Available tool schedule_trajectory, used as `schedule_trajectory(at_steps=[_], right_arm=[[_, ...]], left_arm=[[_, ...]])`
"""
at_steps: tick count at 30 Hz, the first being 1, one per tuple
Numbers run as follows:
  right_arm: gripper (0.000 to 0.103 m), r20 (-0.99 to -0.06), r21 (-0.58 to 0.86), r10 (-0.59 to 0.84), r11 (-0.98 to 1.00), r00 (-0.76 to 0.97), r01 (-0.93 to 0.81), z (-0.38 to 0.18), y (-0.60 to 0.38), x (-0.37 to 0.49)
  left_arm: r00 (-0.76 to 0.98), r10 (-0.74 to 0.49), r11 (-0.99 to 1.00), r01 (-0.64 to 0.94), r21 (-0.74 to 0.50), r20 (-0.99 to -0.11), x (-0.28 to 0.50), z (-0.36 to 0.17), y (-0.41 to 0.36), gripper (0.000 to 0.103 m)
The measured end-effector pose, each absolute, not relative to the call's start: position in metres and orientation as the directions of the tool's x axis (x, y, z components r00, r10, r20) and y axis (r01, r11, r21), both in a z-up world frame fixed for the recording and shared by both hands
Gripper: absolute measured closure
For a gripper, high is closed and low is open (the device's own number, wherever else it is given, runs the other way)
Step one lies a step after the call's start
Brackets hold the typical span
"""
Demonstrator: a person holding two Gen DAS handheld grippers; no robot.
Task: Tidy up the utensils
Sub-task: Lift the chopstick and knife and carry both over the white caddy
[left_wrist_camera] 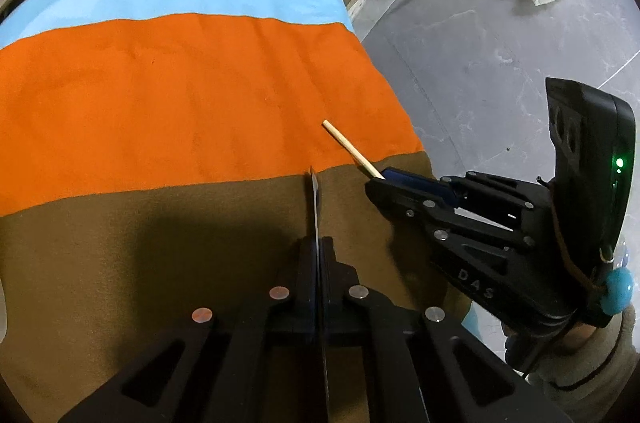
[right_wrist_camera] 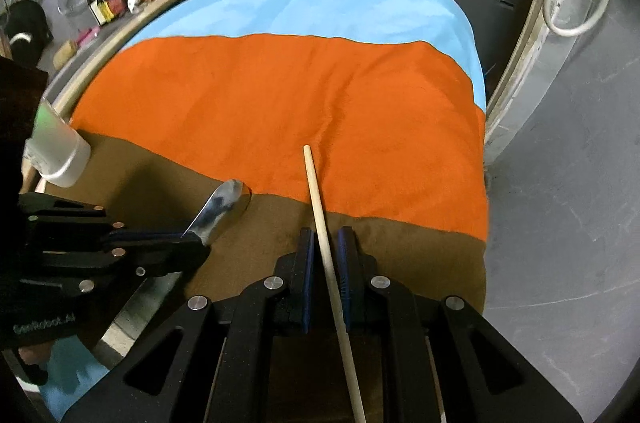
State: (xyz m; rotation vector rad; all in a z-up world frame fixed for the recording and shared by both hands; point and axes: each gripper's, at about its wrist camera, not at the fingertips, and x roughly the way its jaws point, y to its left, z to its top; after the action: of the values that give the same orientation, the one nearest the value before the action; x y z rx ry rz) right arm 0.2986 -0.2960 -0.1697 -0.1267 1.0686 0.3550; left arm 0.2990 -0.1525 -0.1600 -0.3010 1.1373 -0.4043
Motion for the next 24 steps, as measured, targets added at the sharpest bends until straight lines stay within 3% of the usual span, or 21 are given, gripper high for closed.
schedule_trajectory(at_steps=[7,15,24], right_arm=[[0.099,-0.822,0.142,0.292,0.936,0.489,-0.321,-0.149,-0.302,0.282],[0.099,-0.609,0.289,0.436,0.9,0.663,-0.327,-0.104,-0.304,0.243],[0.099,-0.431,0.324,0.512,0.857,0.743,-0.402,-0.054,-0.265,0.228]], left_arm=[[0.467,-0.439,0.893,0.13,-0.431,-0.768,0.281,-0.137,-0.137,0.101],[0.666,-0.407,0.893,0.144,-0.427,-0.625,0.247,-0.085,-0.102,0.101],[0.758,-0.37,0.902,0.154,-0.404,-0.537,0.231,-0.039,-0.061,0.101]])
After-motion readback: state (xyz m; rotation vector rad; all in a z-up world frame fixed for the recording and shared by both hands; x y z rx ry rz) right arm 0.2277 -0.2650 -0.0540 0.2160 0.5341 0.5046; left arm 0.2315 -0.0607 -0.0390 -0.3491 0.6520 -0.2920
